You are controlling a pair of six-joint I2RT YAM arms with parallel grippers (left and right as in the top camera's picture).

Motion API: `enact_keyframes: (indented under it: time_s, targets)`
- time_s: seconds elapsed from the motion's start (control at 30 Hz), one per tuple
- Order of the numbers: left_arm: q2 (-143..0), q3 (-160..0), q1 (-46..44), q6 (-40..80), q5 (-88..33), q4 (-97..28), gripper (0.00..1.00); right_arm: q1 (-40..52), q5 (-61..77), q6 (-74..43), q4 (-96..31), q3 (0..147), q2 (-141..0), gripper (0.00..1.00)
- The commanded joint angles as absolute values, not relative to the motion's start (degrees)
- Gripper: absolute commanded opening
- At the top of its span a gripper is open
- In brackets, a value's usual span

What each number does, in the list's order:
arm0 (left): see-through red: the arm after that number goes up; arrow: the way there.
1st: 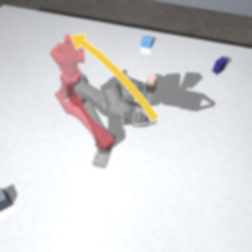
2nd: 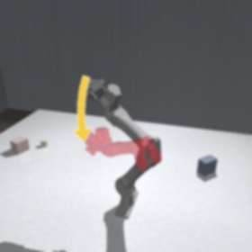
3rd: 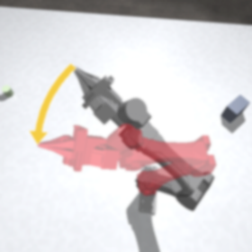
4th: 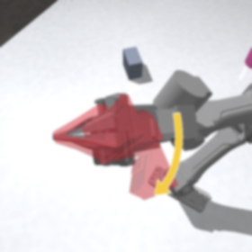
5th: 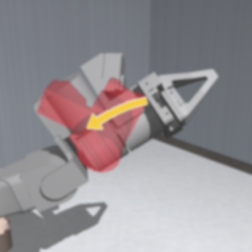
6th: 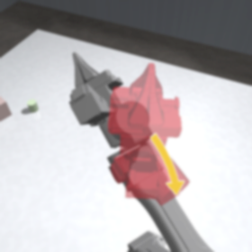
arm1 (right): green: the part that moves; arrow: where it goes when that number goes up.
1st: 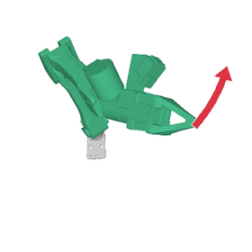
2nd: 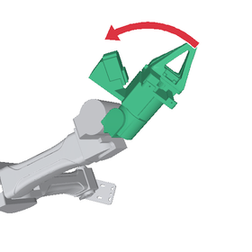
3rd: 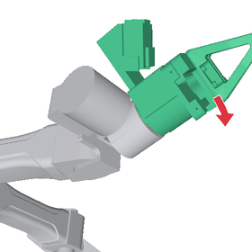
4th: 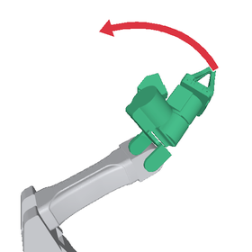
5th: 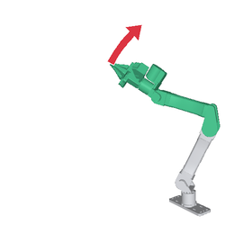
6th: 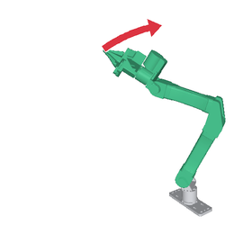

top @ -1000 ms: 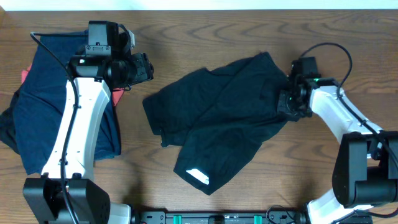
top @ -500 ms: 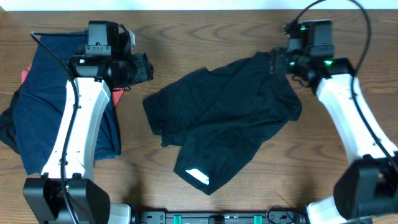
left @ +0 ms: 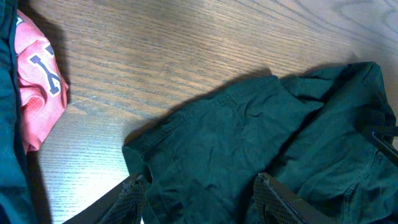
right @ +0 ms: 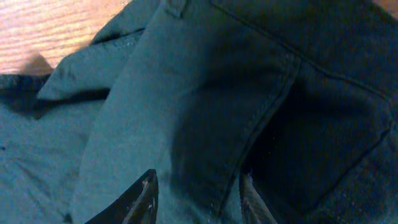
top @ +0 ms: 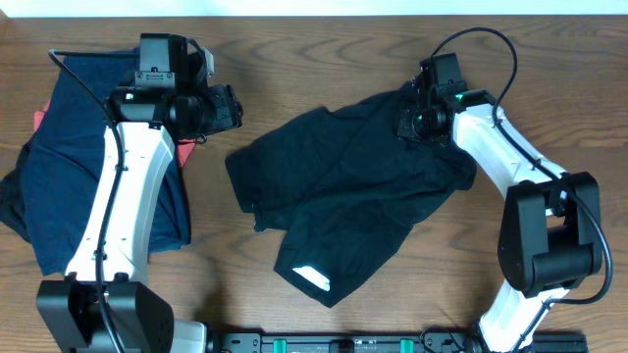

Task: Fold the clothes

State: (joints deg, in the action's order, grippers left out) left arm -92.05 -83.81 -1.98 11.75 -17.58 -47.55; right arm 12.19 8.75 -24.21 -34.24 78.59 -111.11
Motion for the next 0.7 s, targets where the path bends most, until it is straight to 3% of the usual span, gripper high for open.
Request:
enact_keyframes:
  time_s: [0.0, 0.1, 0.33, 0.53, 0.67]
  targets:
    - [-92.38, -83.48, -1.89, 10.96, -16.86, -47.70, 0.58, 12.19, 7.49, -26.13, -33.58, 78.74, -110.83, 0.41]
    - [-92.38, -83.48, -1.89, 10.96, -16.86, -47.48, 0.59, 12.40, 7.35, -26.20, -32.12, 78.74, -112.25, 0.36]
    - [-92.38, -83.48, -1.89, 10.98, -16.86, -46.39, 0.59, 12.38, 12.43, -26.20, -26.98, 78.74, -116.36, 0.02]
    - [-92.38, -83.48, -1.89, 10.98, -16.86, -45.91, 0.59, 10.85, 12.49, -22.94, -25.39, 80.31, -110.15, 0.01]
    - [-92.38, -83.48, -1.89, 10.98, -16.86, -45.82, 0.59, 9.47, 12.45, -22.04, -32.29, 83.48, -101.19, 0.01]
